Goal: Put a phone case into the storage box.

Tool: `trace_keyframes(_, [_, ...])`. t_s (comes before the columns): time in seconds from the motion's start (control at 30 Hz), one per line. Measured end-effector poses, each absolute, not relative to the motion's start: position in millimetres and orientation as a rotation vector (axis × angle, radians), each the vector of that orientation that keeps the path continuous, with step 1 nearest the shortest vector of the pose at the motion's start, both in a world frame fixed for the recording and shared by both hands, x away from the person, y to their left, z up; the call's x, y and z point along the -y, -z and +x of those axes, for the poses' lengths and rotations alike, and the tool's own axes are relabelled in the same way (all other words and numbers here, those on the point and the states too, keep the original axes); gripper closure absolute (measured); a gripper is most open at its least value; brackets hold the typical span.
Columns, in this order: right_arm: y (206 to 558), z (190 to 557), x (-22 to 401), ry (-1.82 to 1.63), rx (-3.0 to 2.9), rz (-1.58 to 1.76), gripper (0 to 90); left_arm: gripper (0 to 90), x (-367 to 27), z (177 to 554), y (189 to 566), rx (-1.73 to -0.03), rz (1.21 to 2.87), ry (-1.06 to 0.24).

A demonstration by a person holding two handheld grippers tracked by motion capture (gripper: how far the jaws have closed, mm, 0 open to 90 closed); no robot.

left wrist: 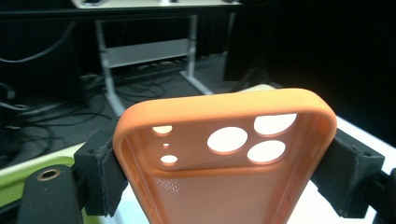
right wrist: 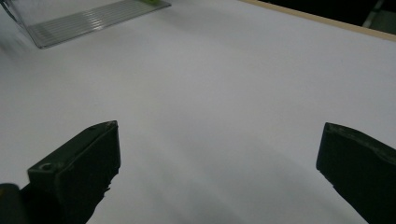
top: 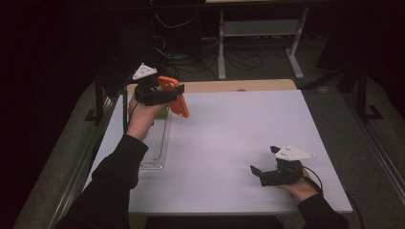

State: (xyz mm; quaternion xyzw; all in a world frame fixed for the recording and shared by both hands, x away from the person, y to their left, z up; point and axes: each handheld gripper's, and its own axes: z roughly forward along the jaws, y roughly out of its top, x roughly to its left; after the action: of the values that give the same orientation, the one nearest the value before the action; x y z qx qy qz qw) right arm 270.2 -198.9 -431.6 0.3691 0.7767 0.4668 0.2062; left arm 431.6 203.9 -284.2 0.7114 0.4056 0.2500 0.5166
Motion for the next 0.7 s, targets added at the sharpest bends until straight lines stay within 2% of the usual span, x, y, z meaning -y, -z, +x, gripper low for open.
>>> trace_keyframes(0.53, [432,271,199,-1.292,-2.176,1.031,0.0,15.8,-231,466,298,-1.225,1.674,-0.844])
trace_keyframes(0.7, [432,271,199,-1.295,-2.176,1.034,0.0,15.8,-237,476,307,-1.296,1.677,-0.871])
